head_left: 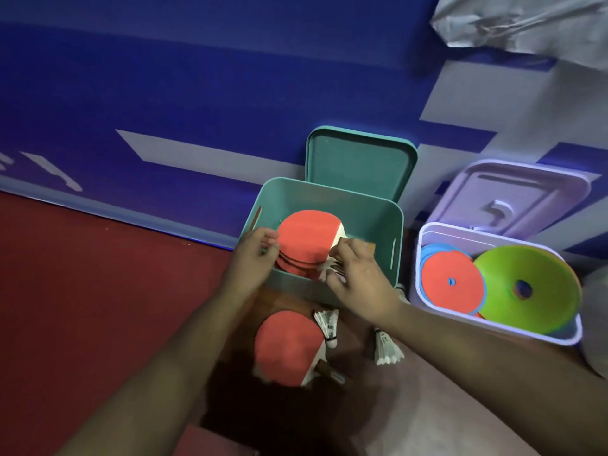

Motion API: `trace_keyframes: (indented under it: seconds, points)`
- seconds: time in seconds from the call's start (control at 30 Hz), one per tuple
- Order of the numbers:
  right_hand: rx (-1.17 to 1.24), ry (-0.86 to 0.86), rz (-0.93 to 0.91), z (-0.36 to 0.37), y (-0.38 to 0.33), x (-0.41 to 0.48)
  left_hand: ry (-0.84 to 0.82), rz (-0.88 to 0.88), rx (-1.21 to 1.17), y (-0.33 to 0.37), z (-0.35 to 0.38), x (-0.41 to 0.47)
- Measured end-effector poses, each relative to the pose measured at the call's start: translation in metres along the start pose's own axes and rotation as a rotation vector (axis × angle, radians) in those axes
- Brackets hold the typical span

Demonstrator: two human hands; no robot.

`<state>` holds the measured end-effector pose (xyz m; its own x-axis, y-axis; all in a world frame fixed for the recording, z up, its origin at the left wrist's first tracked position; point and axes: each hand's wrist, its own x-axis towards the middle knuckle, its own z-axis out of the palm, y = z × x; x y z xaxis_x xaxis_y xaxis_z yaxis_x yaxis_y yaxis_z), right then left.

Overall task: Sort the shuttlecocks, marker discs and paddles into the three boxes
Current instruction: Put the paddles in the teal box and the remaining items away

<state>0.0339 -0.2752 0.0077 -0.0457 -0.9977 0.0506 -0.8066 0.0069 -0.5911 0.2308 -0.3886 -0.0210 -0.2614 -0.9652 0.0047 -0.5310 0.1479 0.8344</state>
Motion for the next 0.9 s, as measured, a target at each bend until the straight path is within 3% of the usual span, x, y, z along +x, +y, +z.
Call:
trace_keyframes:
  seconds: [0.1,0.2,0.37,0.43,0.53,0.7,0.9]
  points:
    - [0.036,0.033,-0.027,0.01,-0.027,-0.034,-0.009,0.007,-0.055,-0.018,-0.018,-0.049]
    - [0.053,0.0,0.099,0.041,-0.033,-0.07,-0.072,-0.06,-0.086,-0.048,-0.023,-0.089]
    - [0.048,-0.277,0.544,0.102,-0.009,-0.106,-0.201,-0.424,0.033,-0.11,-0.004,-0.118]
    - [0.018,-0.343,0.607,0.125,0.004,-0.118,-0.287,-0.567,0.066,-0.13,0.008,-0.123]
    - [-0.027,-0.424,0.627,0.15,0.014,-0.133,-0.344,-0.729,-0.005,-0.146,0.024,-0.13]
    - [-0.169,-0.454,0.651,0.182,0.037,-0.145,-0.339,-0.764,-0.104,-0.154,0.039,-0.138]
    - [0.101,-0.36,0.498,0.168,0.004,-0.156,-0.243,-0.831,-0.357,-0.152,0.021,-0.142]
